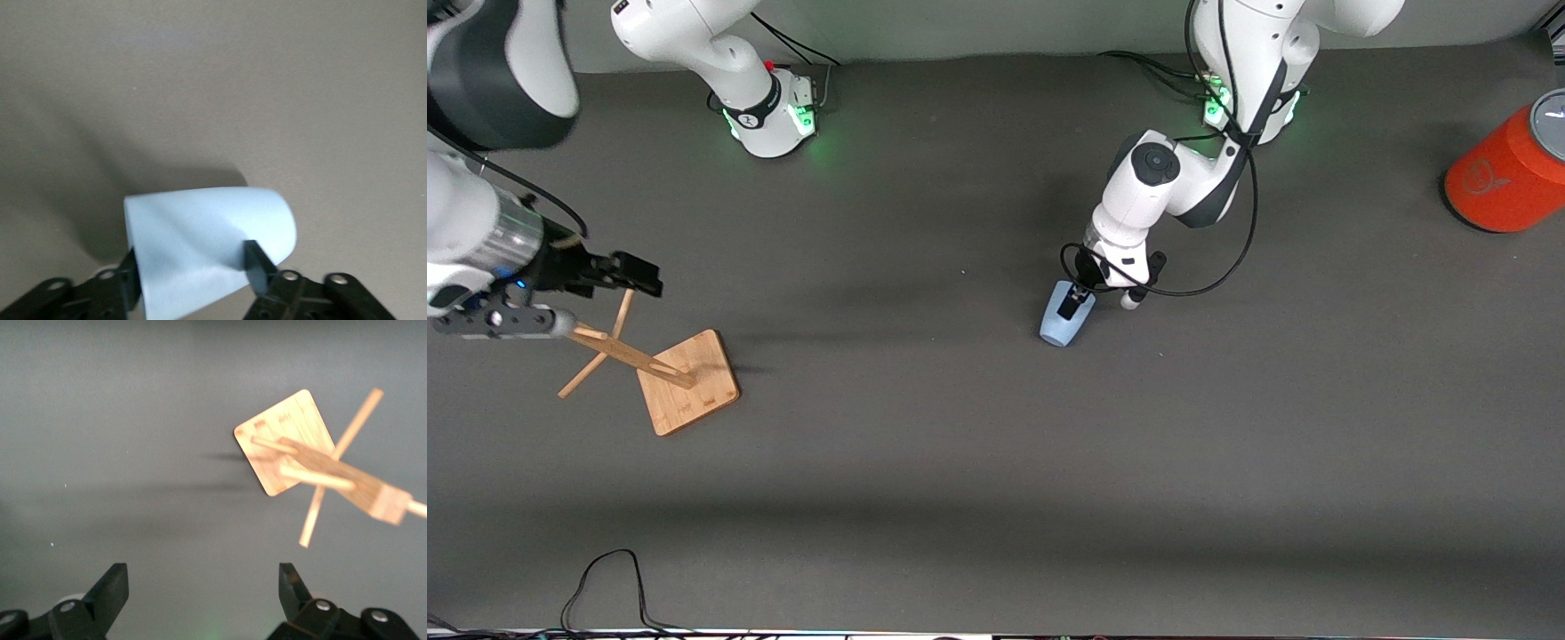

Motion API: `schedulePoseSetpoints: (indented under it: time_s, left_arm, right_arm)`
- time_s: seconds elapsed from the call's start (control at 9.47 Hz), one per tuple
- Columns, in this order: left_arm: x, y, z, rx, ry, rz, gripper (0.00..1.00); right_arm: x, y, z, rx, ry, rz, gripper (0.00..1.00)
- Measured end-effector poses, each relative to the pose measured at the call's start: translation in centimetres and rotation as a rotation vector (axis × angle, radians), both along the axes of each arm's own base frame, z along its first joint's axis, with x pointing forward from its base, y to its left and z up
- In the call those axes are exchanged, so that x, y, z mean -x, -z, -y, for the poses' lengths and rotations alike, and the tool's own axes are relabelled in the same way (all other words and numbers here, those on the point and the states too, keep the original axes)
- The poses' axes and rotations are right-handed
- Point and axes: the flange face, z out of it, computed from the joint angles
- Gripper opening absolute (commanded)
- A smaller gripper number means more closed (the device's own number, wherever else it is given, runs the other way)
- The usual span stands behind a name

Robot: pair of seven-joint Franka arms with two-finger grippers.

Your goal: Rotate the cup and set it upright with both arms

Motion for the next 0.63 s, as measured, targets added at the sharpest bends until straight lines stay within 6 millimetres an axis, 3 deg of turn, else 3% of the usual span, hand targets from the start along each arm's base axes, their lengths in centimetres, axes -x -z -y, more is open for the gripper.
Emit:
schedulePoseSetpoints:
  time_s: [0.21,0.42,0.63]
  left_arm:
    - [-0.8,-0.8,0.2,0.01,-0.005,0.016,0.0]
    - [-2.0,-2.0,1.1,-0.006,0.01,-0.021,0.0]
    - [-4.5,-5.4,3.2,-0.08,0.075,-0.125,0.0]
  right_arm:
    - [2.4,-0.8,1.2,-0.007,0.007,0.011,1.0]
    - [3.3,-0.6,-0.6,0.02,-0.036,0.029,1.0]
    - [3.4,-0.5,-2.4,0.027,-0.099,0.034,1.0]
